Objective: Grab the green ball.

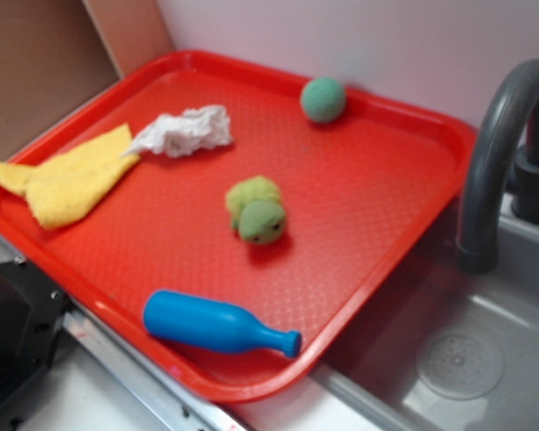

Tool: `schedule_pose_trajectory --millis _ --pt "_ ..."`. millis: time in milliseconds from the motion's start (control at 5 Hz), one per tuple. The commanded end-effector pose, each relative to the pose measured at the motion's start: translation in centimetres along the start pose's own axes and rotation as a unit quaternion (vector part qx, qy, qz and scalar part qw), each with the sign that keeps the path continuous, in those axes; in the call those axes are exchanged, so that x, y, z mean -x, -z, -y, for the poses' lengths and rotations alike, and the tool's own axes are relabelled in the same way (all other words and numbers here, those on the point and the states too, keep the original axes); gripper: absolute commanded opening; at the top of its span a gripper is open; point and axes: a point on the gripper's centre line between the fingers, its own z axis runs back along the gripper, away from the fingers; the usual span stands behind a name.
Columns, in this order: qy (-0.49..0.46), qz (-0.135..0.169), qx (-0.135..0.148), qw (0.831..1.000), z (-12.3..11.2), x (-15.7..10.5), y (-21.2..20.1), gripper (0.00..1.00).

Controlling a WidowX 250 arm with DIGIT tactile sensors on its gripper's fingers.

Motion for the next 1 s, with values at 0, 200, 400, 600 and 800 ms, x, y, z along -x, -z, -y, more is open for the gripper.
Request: schedule_pose_trajectory --millis 0,200,400,600,800 --pt "0.0 0.0 0.0 1.0 0.0 0.0 0.0 1.0" --pt "0.008 0.118 0.017 0.993 -0.4 -1.6 0.5 1.0" --pt "0.005 0.155 -0.014 0.988 -1.0 -3.9 1.6 1.0" --pt "-0.006 0.19 -0.027 0.981 -0.9 -6.2 3.2 1.0" --pt "-0.015 0.208 -0.044 0.977 -0.4 -9.3 5.6 1.0"
